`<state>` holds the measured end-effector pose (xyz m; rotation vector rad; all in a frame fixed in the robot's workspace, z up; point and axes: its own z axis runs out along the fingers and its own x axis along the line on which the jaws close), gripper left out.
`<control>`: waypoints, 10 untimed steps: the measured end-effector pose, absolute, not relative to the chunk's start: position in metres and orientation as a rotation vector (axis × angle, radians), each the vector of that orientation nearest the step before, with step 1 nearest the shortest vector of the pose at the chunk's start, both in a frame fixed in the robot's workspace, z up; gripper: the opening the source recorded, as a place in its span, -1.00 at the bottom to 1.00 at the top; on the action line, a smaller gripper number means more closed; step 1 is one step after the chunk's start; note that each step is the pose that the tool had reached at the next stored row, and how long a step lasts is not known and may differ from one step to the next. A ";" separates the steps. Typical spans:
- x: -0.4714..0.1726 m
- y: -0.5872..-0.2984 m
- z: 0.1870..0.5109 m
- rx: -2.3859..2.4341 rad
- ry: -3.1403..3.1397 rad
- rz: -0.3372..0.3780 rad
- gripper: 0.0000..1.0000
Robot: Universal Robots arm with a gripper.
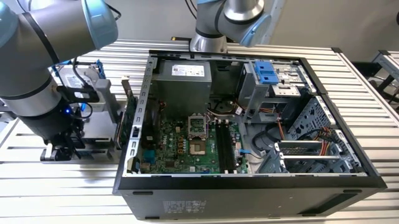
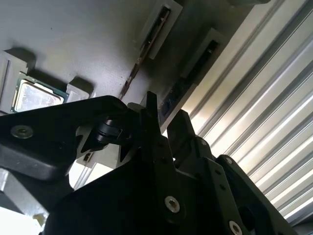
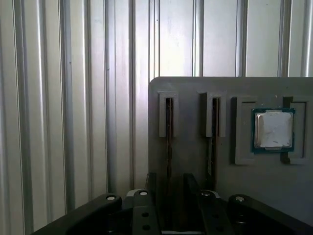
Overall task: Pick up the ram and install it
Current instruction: 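Pick up the ram and move it above insertion slot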
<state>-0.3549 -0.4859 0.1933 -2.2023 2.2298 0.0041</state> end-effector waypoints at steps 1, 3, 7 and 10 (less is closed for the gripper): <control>-0.355 -0.486 0.193 -2.202 2.230 0.004 1.00; -0.355 -0.486 0.193 -2.203 2.230 0.004 1.00; -0.355 -0.486 0.193 -2.202 2.230 0.004 -1.00; -0.355 -0.486 0.193 -2.203 2.230 0.004 -1.00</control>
